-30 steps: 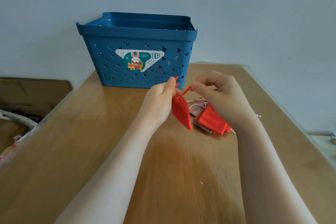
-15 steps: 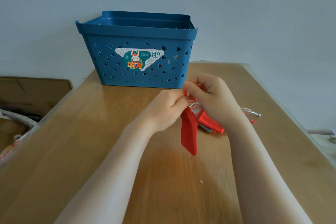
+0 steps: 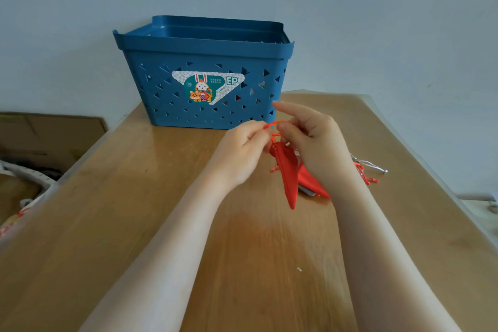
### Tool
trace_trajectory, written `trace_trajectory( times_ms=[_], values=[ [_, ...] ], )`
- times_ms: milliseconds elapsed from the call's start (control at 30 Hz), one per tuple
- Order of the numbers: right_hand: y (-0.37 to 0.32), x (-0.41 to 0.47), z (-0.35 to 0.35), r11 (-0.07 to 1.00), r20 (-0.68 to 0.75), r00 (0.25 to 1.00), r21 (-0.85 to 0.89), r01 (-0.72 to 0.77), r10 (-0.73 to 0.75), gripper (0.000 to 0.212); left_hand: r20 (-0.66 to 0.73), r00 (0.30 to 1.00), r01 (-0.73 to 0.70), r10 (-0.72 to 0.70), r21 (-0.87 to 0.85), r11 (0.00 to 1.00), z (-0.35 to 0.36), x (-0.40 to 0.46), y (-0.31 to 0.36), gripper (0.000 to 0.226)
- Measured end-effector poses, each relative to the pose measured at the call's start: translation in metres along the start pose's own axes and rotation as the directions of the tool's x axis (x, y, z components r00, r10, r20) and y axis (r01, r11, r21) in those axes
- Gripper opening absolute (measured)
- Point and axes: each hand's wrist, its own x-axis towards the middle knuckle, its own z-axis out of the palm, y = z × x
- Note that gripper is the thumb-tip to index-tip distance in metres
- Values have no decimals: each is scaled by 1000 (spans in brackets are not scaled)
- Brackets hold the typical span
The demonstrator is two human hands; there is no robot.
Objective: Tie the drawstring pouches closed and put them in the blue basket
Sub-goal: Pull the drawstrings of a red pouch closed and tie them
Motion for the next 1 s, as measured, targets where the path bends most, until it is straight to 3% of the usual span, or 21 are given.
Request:
trace_trajectory(
  times_ms=[200, 333, 633, 833, 933, 1000],
  values=[
    [-1, -1, 14, 999, -37, 999, -21, -27, 26, 17, -90, 981, 145, -172, -245, 959, 5, 3, 2, 36],
    [-3, -3, 15, 995, -10, 1000, -103, 7, -8, 22, -109, 975, 145, -195, -355, 924, 8, 2, 8, 31],
    [-3, -4, 7, 963, -24, 989, -231, 137, -146, 7, -130, 969, 159, -211, -327, 931, 6, 2, 6, 25],
    [-5, -4, 5, 999, 16, 999, -12, -32, 32, 10, -107, 967, 169, -231, -411, 896, 4, 0, 10, 23],
    [-5, -4, 3, 997, 50, 996, 27, -69, 67, 13, -126, 974, 135, -188, -347, 928, 2, 0, 13, 28],
    [-7, -5, 2, 999, 60, 998, -3, -35, 35, 3, -117, 982, 112, -150, -281, 953, 0, -2, 15, 29]
  ],
)
